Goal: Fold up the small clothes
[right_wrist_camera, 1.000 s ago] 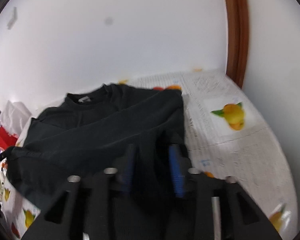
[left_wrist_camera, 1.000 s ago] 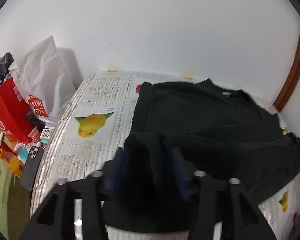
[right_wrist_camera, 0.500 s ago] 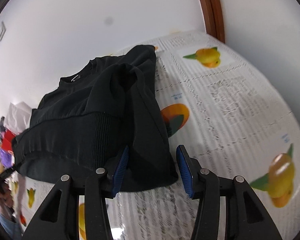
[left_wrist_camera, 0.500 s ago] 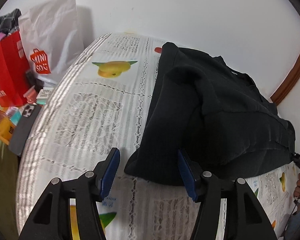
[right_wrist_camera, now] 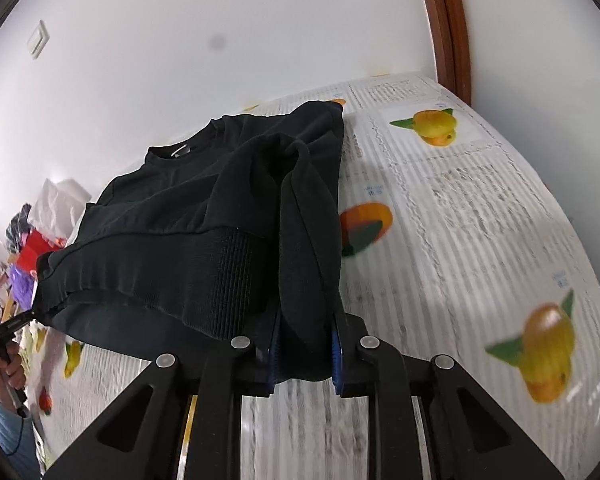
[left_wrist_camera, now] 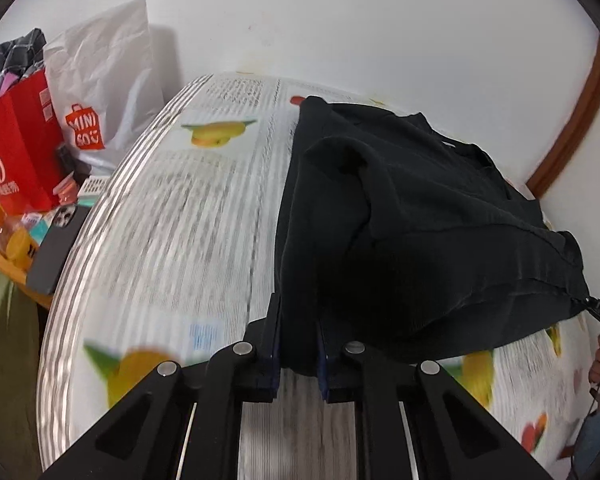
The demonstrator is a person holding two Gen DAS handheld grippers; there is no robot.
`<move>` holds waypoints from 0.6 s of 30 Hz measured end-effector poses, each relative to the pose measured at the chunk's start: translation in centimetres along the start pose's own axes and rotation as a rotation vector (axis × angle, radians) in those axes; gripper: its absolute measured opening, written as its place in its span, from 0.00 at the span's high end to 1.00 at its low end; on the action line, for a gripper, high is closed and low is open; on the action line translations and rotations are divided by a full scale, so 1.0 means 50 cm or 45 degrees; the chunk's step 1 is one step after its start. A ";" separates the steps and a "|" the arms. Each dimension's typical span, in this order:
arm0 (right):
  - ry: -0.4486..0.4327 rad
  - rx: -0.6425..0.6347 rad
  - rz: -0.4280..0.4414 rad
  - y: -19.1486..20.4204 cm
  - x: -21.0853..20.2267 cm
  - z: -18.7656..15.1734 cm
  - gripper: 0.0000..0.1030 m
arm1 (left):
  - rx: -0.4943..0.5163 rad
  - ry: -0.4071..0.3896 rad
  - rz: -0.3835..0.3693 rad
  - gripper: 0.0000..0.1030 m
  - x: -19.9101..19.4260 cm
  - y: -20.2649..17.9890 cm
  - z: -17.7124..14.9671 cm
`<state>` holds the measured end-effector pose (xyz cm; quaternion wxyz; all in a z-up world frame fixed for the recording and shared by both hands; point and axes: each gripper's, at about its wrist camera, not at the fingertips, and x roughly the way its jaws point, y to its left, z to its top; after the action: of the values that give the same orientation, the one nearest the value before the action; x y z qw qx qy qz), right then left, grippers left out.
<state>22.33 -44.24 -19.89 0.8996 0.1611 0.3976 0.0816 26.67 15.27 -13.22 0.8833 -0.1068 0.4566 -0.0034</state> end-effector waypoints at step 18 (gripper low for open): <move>-0.095 -0.070 -0.251 -0.009 -0.180 -0.133 0.77 | 0.076 -0.075 -0.020 0.77 -0.144 -0.012 -0.128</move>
<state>11.38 -45.65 -18.03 0.9216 0.0995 0.3752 -0.0026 17.37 14.26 -10.88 0.8991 -0.0841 0.4292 -0.0209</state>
